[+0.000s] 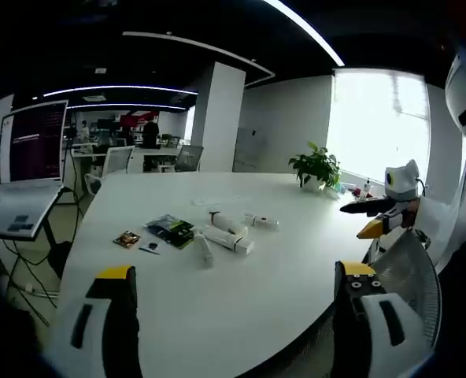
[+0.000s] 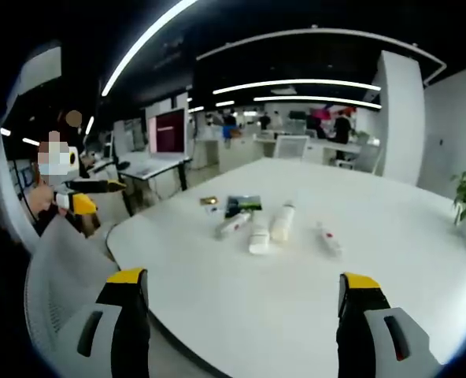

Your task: Arrange the skincare products in the storage area until every visible bottle or jar stands upright without overlapping.

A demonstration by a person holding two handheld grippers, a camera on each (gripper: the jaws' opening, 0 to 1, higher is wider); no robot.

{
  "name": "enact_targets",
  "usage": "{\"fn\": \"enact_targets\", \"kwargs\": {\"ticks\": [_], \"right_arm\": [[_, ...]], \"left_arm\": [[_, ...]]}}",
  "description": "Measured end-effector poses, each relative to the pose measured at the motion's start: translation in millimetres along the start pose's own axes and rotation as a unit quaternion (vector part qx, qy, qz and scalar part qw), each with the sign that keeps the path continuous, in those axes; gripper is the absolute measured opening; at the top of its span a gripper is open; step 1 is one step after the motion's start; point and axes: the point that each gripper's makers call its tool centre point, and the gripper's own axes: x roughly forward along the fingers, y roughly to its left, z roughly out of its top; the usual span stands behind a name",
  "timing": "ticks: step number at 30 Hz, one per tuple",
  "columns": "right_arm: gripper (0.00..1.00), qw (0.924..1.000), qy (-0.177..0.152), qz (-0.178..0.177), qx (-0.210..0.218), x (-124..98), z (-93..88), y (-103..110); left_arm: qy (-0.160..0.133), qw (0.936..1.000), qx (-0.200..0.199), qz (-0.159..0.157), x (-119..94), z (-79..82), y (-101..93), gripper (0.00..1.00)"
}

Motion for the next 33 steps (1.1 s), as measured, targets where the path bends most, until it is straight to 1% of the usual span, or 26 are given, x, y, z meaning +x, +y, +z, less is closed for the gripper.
{"fn": "enact_targets", "kwargs": {"ticks": [18, 33], "right_arm": [[0.99, 1.0, 0.006, 0.0, -0.001, 3.4, -3.4, -0.1], [0.99, 1.0, 0.007, 0.005, -0.003, 6.5, -2.4, 1.0]], "left_arm": [[0.008, 1.0, -0.001, 0.001, 2.1, -2.7, 0.7, 1.0], [0.013, 0.9999, -0.002, 0.001, 2.9, -4.3, -0.1, 1.0]]}}
